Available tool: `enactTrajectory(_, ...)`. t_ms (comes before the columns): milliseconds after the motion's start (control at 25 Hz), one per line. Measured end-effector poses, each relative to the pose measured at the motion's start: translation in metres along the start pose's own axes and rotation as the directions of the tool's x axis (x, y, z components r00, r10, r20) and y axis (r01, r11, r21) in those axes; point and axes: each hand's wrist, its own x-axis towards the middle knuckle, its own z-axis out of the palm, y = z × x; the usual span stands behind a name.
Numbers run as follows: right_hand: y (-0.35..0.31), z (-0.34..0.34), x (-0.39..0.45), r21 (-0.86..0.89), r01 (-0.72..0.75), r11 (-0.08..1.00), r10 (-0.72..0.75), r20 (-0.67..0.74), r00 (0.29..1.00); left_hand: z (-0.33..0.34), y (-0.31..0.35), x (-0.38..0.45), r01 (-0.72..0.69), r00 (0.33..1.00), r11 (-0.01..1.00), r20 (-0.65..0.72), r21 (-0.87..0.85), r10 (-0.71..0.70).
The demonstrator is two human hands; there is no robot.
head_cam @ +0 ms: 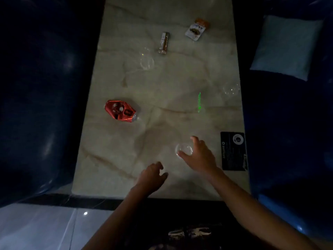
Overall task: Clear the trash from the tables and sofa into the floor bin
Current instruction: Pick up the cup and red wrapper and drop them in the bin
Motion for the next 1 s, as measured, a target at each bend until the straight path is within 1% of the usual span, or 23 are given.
enactTrajectory(80, -0.008, 0.005, 0.007, -0.132, -0.013, 0.991, 0.019, 0.043, 0.999, -0.001, 0.003, 0.008, -0.005, 1.000, 1.000, -0.018, 0.019, 0.005)
enactTrajectory(160, -0.009, 0.010, 0.012, -0.132, -0.016, 0.991, 0.025, 0.070, 0.997, -0.003, 0.013, 0.011, -0.012, 1.000, 1.000, -0.012, 0.026, 0.013)
enactTrajectory(240, -0.006, 0.011, 0.020, 0.024, -0.079, 0.997, 0.075, 0.122, 0.990, -0.002, 0.018, 0.015, -0.036, 0.999, 0.999, -0.021, 0.003, 0.036)
enactTrajectory(320, 0.000, 0.008, 0.027, 0.204, -0.172, 0.964, 0.121, 0.238, 0.964, -0.004, 0.020, 0.016, -0.083, 0.994, 0.996, -0.074, -0.018, 0.081)
enactTrajectory(400, 0.002, 0.003, 0.028, 0.374, -0.253, 0.892, 0.111, 0.363, 0.925, -0.008, 0.025, 0.017, -0.141, 0.982, 0.988, -0.138, -0.062, 0.131)
enactTrajectory(480, 0.002, -0.003, 0.024, 0.522, -0.322, 0.790, 0.074, 0.441, 0.895, -0.011, 0.029, 0.017, -0.173, 0.978, 0.983, -0.126, -0.054, 0.165)
enactTrajectory(520, 0.002, -0.005, 0.021, 0.566, -0.345, 0.749, 0.059, 0.461, 0.885, -0.012, 0.031, 0.016, -0.178, 0.979, 0.983, -0.108, -0.035, 0.173)
enactTrajectory(600, 0.001, -0.007, 0.017, 0.618, -0.378, 0.689, 0.046, 0.483, 0.874, -0.012, 0.036, 0.015, -0.160, 0.982, 0.987, -0.108, -0.016, 0.157)
enactTrajectory(640, 0.002, -0.007, 0.015, 0.631, -0.407, 0.660, 0.051, 0.503, 0.863, -0.012, 0.039, 0.014, -0.144, 0.982, 0.989, -0.125, -0.032, 0.139)
enactTrajectory(720, 0.003, -0.006, 0.012, 0.633, -0.477, 0.610, 0.071, 0.556, 0.828, -0.012, 0.042, 0.011, -0.128, 0.979, 0.990, -0.167, -0.064, 0.115)
enactTrajectory(800, 0.004, -0.004, 0.008, 0.625, -0.517, 0.586, 0.065, 0.599, 0.798, -0.011, 0.042, 0.007, -0.128, 0.976, 0.989, -0.188, -0.071, 0.113)
enactTrajectory(880, 0.004, -0.003, 0.004, 0.629, -0.498, 0.597, 0.034, 0.601, 0.799, -0.010, 0.040, 0.004, -0.130, 0.974, 0.987, -0.197, -0.089, 0.111)
enactTrajectory(1000, 0.003, -0.006, 0.001, 0.659, -0.402, 0.636, -0.029, 0.541, 0.841, -0.010, 0.037, -0.004, -0.136, 0.972, 0.985, -0.204, -0.103, 0.113)
